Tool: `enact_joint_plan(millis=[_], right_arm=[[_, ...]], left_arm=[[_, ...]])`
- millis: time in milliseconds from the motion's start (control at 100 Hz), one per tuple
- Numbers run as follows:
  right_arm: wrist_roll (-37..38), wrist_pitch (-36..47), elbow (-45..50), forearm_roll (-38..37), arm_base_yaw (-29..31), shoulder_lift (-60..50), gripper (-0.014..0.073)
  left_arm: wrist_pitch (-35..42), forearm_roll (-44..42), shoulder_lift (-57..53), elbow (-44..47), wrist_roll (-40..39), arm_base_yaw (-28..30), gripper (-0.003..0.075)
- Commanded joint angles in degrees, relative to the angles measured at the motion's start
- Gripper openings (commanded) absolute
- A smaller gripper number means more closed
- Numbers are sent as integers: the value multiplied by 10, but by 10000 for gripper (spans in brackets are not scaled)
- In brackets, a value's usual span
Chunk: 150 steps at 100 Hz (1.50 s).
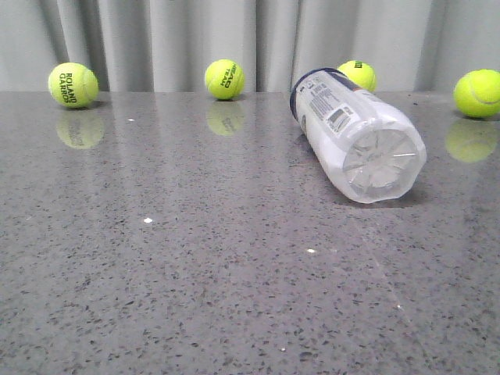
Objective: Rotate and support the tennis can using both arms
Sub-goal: 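Move the right gripper down over the lying white-and-navy tennis can, then grasp the can's middle with the right gripper and lift it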
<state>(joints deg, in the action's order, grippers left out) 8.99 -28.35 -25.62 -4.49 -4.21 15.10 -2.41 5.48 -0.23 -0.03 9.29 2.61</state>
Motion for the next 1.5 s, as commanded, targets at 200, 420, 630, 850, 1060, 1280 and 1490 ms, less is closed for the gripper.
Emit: enact_joint_plan(millis=[200,420,630,850,1060,1280,1490], right_arm=[[-4,-39,-127,-1,4,169,3],[-4,-69,-175,-1,4,235,487],[-4,-145,-235,10,-3,290,630],[-4,-210,-319,31,-54,366,626],[-4,-259,-414,61,-113,470,626],[2,-301,-517,125,-140,594,626],[20,-308,-600,166,-151,702,626]], left_arm=[[44,2,-18,25,-6,-4,-20],[44,2,-18,25,-6,-4,-20],[44,2,-18,25,-6,-4,-20],[44,2,-18,25,-6,-4,-20],[44,2,-18,25,-6,-4,-20],[44,2,-18,25,-6,-4,-20],[44,2,-18,25,-6,-4,-20]])
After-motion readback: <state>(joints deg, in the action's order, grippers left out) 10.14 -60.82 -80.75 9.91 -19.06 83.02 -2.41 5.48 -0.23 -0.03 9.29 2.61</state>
